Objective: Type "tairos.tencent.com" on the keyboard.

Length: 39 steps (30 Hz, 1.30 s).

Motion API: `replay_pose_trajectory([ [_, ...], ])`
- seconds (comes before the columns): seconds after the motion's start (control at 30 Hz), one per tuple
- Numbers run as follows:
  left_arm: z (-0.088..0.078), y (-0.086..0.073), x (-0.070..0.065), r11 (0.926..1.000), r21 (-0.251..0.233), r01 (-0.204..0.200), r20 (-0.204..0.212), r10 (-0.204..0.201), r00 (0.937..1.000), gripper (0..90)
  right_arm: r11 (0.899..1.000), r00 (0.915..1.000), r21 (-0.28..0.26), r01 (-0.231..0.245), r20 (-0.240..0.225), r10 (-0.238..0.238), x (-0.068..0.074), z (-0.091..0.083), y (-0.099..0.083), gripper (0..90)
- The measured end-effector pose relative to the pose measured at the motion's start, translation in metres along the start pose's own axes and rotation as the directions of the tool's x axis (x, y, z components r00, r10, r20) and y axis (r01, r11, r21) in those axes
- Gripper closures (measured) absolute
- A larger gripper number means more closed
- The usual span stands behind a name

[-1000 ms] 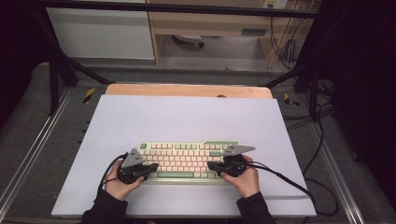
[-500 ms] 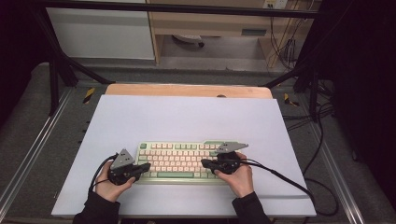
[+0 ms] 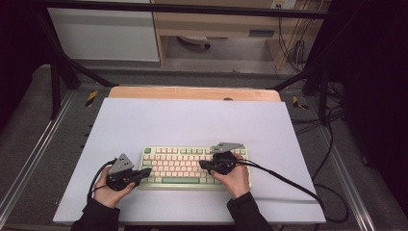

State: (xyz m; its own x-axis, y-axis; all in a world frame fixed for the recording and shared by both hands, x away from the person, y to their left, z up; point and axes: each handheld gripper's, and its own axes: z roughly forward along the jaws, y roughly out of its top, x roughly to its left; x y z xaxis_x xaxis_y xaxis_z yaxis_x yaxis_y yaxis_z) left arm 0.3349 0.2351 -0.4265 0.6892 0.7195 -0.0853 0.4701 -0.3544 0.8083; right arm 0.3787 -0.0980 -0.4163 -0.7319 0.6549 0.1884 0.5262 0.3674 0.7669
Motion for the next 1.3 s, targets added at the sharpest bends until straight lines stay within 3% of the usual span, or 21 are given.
replay_pose_trajectory([
  [0.23, 0.0, 0.0, 0.001, 1.0, -0.003, 0.004, 0.001, -0.004, 1.0, 90.0, 1.0, 0.9996, 0.018, -0.02, 0.019, 0.02, -0.005, 0.009, 0.0, 90.0],
  [0.77, 0.001, -0.001, 0.002, 1.0, 0.005, 0.006, -0.002, -0.006, 1.0, 90.0, 0.999, 0.9994, 0.049, -0.006, 0.034, 0.004, -0.008, 0.024, 0.001, 90.0],
  [1.3, 0.002, -0.002, 0.002, 0.9999, 0.011, 0.003, -0.005, -0.003, 1.0, 90.0, 0.999, 0.9996, 0.024, 0.025, 0.015, -0.025, 0.001, 0.006, 0.003, 90.0],
])
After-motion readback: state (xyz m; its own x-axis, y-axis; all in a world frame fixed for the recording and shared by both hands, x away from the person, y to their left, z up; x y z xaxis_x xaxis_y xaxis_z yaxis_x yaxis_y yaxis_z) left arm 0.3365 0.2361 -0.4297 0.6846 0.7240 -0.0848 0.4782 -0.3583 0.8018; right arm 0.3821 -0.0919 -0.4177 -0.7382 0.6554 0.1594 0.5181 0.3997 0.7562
